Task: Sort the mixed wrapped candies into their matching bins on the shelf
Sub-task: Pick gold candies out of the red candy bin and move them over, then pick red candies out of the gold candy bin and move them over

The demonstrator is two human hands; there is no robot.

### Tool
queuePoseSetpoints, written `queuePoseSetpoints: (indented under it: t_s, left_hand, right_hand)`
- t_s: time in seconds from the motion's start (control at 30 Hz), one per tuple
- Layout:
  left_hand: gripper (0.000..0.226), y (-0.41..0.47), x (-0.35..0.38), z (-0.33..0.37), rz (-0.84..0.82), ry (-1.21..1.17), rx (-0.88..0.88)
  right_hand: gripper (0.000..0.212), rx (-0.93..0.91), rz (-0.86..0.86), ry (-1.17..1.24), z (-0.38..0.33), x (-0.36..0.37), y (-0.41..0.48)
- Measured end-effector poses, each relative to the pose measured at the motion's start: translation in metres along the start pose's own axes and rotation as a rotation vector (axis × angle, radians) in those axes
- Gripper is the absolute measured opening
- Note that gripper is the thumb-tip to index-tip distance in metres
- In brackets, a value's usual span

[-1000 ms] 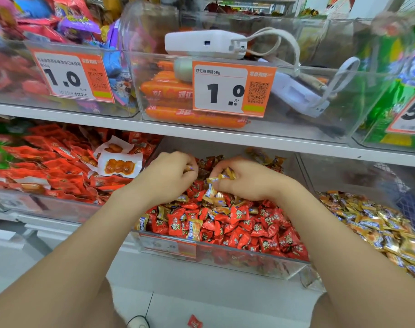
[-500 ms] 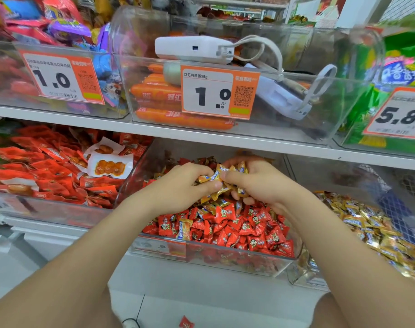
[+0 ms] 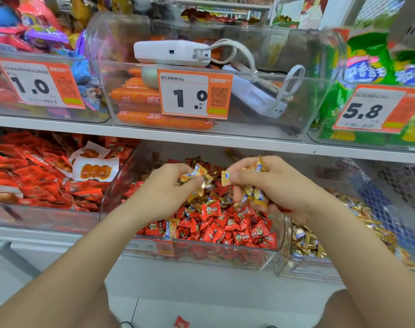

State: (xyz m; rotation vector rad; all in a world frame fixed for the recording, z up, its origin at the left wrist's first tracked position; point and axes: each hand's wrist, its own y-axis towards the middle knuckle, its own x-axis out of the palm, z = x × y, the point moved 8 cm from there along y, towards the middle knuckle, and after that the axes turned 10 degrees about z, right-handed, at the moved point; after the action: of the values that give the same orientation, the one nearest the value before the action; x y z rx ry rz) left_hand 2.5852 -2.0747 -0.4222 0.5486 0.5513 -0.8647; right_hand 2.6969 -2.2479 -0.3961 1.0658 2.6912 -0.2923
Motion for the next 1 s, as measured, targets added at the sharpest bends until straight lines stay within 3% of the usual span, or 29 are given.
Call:
queuePoseSetpoints:
  t_s: [0.17,0.23,0.37,0.47,0.53,0.67,0.8,0.9,0.97,1.0]
  left_hand:
    - [0.029,-0.027,0.023,0.045,-0.051,-0.061,0.118]
    - [0.028,-0.035,0.036,0.064,-0.067,-0.103,0.144]
    - [0.029,-0.045,0.063,0.104,-0.074,-0.095,0.222]
    - [0.030,-0.049,0.084,0.140,-0.053,-0.068,0.288]
    - [0.027,-0.047,0.099,0.162,-0.031,-0.051,0.325]
    - [0.026,-0.029,0.146,0.198,-0.005,0.155,0.461]
    - [0.033,0.002,0.206,0.200,-0.083,0.367,0.449]
    - [0.064,0.015,0.245,0.185,-0.306,0.501,0.430]
    - [0.072,0.014,0.255,0.177,-0.400,0.626,0.442]
    - [0.065,0.012,0.255,0.178,-0.399,0.667,0.477]
  right_hand:
    - [0.013,0.075,0.003,0.089,0.027,-0.055,-0.024]
    - [0.015,0.114,0.145,0.099,0.047,-0.089,-0.028]
    - [0.021,0.079,0.539,-0.251,0.081,-0.155,-0.040]
    - [0.025,0.123,0.508,-0.138,0.105,-0.174,-0.041]
    - [0.040,0.127,0.494,-0.010,0.116,-0.187,-0.042]
    - [0.061,-0.085,0.481,-0.339,0.123,-0.211,-0.050]
    - [0.036,-0.171,0.533,-0.553,0.125,-0.229,-0.060]
    - [0.008,-0.147,0.466,-0.527,0.126,-0.227,-0.066]
    - [0.022,-0.059,0.326,-0.618,0.132,-0.213,-0.070]
    - [0.029,-0.015,0.267,-0.690,0.136,-0.207,-0.069]
